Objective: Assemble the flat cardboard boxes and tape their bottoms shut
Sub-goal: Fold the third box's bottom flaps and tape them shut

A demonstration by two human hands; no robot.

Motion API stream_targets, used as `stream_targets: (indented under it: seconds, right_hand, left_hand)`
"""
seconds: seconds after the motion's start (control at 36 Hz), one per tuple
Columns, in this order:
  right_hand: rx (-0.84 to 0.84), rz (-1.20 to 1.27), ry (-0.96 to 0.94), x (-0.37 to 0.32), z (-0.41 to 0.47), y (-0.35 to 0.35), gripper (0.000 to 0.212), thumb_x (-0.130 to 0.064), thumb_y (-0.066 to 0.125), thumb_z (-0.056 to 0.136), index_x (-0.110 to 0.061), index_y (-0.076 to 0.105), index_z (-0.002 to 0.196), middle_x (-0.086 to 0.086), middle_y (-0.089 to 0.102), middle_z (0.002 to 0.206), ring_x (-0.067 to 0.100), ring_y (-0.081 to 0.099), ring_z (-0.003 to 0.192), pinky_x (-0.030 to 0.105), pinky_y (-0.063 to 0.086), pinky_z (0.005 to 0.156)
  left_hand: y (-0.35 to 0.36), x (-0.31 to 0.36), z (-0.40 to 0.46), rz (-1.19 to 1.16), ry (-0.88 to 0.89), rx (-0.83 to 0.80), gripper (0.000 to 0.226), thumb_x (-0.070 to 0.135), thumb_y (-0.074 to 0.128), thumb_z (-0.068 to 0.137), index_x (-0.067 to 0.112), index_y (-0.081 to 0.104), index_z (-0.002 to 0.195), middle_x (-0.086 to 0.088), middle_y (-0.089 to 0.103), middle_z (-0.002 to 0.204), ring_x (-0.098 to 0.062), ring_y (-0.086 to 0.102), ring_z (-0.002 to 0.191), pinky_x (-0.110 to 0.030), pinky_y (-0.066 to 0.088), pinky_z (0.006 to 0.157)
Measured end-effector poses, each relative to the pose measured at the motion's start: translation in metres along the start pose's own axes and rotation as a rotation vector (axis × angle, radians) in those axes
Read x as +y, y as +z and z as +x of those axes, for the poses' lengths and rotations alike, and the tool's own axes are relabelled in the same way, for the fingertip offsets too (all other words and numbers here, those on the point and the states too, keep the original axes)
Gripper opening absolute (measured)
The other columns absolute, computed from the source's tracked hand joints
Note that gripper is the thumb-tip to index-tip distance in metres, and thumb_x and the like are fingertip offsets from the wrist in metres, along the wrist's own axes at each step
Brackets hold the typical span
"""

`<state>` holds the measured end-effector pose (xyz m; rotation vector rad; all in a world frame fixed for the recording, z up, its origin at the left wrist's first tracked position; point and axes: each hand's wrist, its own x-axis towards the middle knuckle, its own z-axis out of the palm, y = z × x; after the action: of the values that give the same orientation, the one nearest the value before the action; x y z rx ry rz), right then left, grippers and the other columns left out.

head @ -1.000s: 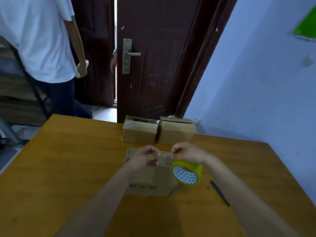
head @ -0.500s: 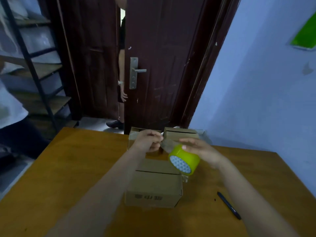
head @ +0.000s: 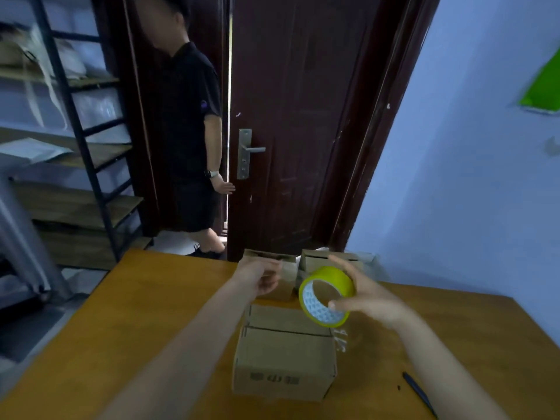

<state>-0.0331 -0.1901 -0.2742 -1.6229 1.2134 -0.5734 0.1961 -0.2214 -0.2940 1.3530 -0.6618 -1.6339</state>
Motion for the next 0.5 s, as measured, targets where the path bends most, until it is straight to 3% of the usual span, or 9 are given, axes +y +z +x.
stream_targets:
  seconds: [0.06, 0.11, 0.22, 0.28, 0.33, 0.44, 0.5]
  right_hand:
    - [0.118, -0.138, -0.026, 0.003, 0.006, 0.007, 0.085, 0.006, 0.071, 0.075, -0.027, 0.031, 0.142, -0.003, 0.042, 0.137, 0.012, 0.051, 0.117, 0.014, 0.047, 0.086]
    - [0.347, -0.263, -0.098, 0.009, 0.012, 0.012, 0.076, 0.008, 0.066, 0.076, -0.020, 0.037, 0.140, 0.003, 0.046, 0.136, 0.020, 0.048, 0.124, 0.025, 0.043, 0.097]
    - [0.813, -0.253, -0.239, 0.013, 0.017, 0.022, 0.060, 0.015, 0.055, 0.079, -0.011, 0.045, 0.132, 0.005, 0.055, 0.114, 0.020, 0.053, 0.106, 0.020, 0.039, 0.084]
    - [0.987, -0.076, -0.294, 0.009, 0.020, 0.024, 0.056, 0.017, 0.054, 0.078, -0.013, 0.049, 0.125, 0.005, 0.056, 0.105, 0.019, 0.054, 0.096, 0.013, 0.040, 0.076]
    - [1.097, 0.227, -0.309, 0.000, 0.023, 0.023, 0.052, 0.017, 0.053, 0.078, -0.017, 0.054, 0.118, 0.008, 0.058, 0.102, 0.019, 0.057, 0.093, 0.014, 0.044, 0.079]
    - [1.083, 0.729, -0.336, -0.009, 0.028, 0.022, 0.041, 0.016, 0.047, 0.077, -0.012, 0.064, 0.102, 0.005, 0.064, 0.096, 0.002, 0.064, 0.076, 0.016, 0.051, 0.064]
    - [1.066, 0.818, -0.355, -0.008, 0.029, 0.022, 0.037, 0.006, 0.054, 0.074, -0.020, 0.068, 0.096, 0.007, 0.065, 0.099, 0.012, 0.064, 0.083, 0.024, 0.052, 0.071]
  left_hand:
    - [-0.002, -0.002, 0.000, 0.026, -0.001, 0.010, 0.015, -0.006, 0.059, 0.085, 0.007, 0.063, 0.079, -0.002, 0.059, 0.051, -0.012, 0.054, 0.046, -0.021, 0.051, 0.047]
    - [-0.003, -0.004, 0.001, 0.038, 0.010, 0.028, 0.015, -0.006, 0.060, 0.085, 0.008, 0.063, 0.079, -0.006, 0.061, 0.061, -0.014, 0.057, 0.052, -0.026, 0.052, 0.051]
    - [0.006, -0.003, -0.001, 0.031, 0.028, 0.005, 0.011, -0.004, 0.062, 0.085, 0.007, 0.064, 0.082, -0.008, 0.064, 0.071, -0.015, 0.062, 0.057, -0.028, 0.055, 0.057]
    - [0.013, -0.001, -0.004, -0.004, 0.046, -0.015, 0.010, -0.004, 0.062, 0.085, 0.006, 0.064, 0.084, -0.007, 0.065, 0.072, -0.014, 0.063, 0.056, -0.026, 0.056, 0.055]
    - [0.020, 0.002, -0.008, -0.031, 0.050, -0.059, 0.009, -0.003, 0.062, 0.086, 0.004, 0.064, 0.091, -0.007, 0.064, 0.074, -0.014, 0.062, 0.061, -0.027, 0.054, 0.057]
    - [0.027, 0.000, -0.012, -0.053, 0.053, -0.126, 0.011, 0.001, 0.064, 0.086, 0.004, 0.063, 0.096, -0.004, 0.065, 0.070, -0.011, 0.063, 0.055, -0.026, 0.053, 0.055]
    - [0.028, -0.001, -0.013, -0.070, 0.044, -0.142, 0.015, 0.001, 0.064, 0.085, 0.004, 0.063, 0.100, -0.005, 0.066, 0.074, -0.009, 0.064, 0.054, -0.024, 0.053, 0.054]
